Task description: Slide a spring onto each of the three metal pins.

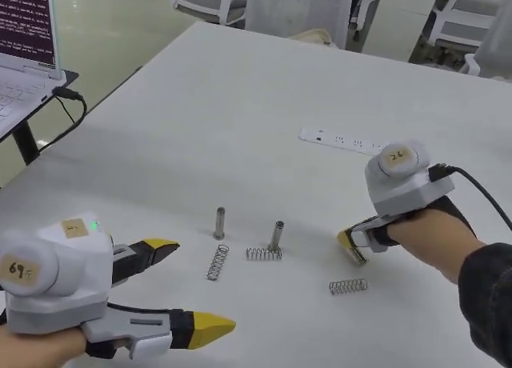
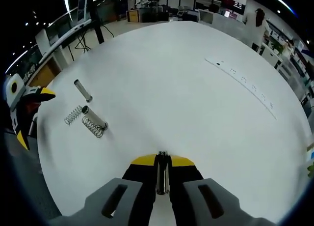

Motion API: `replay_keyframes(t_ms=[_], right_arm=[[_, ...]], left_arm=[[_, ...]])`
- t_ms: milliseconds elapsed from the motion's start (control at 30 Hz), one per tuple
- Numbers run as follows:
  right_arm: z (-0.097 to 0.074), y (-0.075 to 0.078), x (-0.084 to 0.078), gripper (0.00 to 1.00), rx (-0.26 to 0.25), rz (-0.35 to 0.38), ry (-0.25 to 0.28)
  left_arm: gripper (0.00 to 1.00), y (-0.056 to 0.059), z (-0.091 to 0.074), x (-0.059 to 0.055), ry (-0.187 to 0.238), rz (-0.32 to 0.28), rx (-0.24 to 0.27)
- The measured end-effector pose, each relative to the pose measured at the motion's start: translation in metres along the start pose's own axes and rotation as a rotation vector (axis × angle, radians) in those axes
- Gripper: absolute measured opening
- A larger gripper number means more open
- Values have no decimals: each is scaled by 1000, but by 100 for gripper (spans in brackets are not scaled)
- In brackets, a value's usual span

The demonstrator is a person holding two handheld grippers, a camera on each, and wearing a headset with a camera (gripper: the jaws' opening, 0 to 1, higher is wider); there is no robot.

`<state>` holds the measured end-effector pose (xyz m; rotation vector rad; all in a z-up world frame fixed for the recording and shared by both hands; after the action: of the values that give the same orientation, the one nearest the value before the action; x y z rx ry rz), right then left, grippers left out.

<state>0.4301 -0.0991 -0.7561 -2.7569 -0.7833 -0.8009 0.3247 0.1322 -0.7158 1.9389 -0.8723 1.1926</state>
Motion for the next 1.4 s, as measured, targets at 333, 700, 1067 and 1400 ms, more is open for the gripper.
replay_keyframes(t_ms=[333,700,1067,1400], right_arm=[[-15,-3,-2,6,-3,34,36],[-29,-9,-6,6,-3,72,77],[-41,-13,-14,6,-12,90,104],[-48,-18,-20,6,-17,92,119]], left_arm=[[80,5,-1,7,10,21,-9],[80,11,-5,15,20,43,-15],[80,17,-8,20,31,61,-22],[80,19,-9,22,38,69,-28]])
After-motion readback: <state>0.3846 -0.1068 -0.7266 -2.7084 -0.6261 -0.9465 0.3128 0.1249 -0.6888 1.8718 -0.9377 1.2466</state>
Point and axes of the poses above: the centre of the closed fingertips' face, and the gripper's own axes: z roughly forward along the fingers, y roughly to its right, x roughly out of its top, the point moved 3 cm from there along -z, roughly backward along the fingers
